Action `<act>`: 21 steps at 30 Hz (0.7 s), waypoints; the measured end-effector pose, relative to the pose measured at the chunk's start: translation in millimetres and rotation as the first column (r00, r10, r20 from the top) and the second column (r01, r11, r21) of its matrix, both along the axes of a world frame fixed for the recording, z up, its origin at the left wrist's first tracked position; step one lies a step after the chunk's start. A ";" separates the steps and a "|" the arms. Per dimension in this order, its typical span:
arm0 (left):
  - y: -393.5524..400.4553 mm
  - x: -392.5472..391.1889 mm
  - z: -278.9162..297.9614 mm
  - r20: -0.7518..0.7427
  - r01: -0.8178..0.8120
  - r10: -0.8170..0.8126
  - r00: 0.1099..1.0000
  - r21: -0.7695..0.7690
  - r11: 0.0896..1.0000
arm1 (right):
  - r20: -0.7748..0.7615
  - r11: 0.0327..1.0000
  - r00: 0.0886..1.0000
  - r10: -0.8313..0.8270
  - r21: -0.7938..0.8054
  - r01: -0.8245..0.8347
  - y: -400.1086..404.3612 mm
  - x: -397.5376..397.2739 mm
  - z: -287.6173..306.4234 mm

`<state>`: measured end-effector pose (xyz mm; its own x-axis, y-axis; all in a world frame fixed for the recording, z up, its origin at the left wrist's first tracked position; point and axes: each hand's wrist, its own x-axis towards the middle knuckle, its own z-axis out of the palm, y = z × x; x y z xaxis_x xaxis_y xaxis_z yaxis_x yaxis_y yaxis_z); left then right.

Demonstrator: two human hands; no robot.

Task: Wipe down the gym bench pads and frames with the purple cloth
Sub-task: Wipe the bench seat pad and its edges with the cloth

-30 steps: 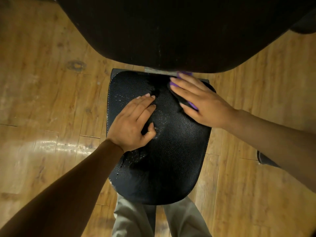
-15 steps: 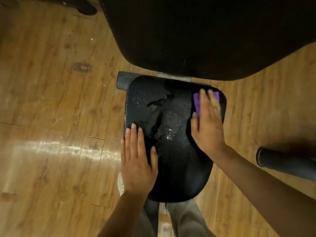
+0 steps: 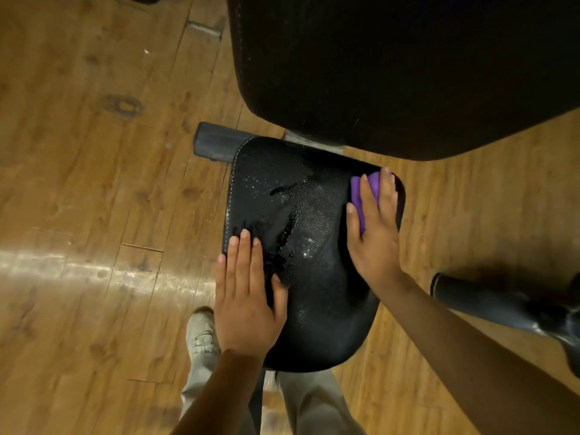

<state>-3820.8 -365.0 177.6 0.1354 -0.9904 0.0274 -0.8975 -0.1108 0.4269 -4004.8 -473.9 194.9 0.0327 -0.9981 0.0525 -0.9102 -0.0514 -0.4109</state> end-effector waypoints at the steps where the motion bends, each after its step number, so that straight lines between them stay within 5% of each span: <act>1: 0.2 0.1 0.2 -0.006 0.000 0.000 1.000 -0.010 1.000 | 0.000 0.997 0.997 0.077 -0.031 -0.077 -5.0 6.0 -3.7; 6: 0.3 -0.8 -1.2 -0.001 0.005 -0.005 1.000 -0.034 0.999 | 0.052 0.921 0.923 0.382 -0.102 -0.376 -50.3 47.0 -5.8; 11: -0.2 -1.5 -1.7 0.010 0.004 -0.004 1.000 -0.035 0.999 | 0.105 0.756 0.750 0.653 -0.034 -0.653 -93.7 115.7 -3.2; 21: -0.9 -0.8 -2.3 0.000 0.003 -0.003 1.000 -0.034 0.999 | 0.072 0.849 0.855 0.513 0.099 -0.518 -45.5 -21.7 14.3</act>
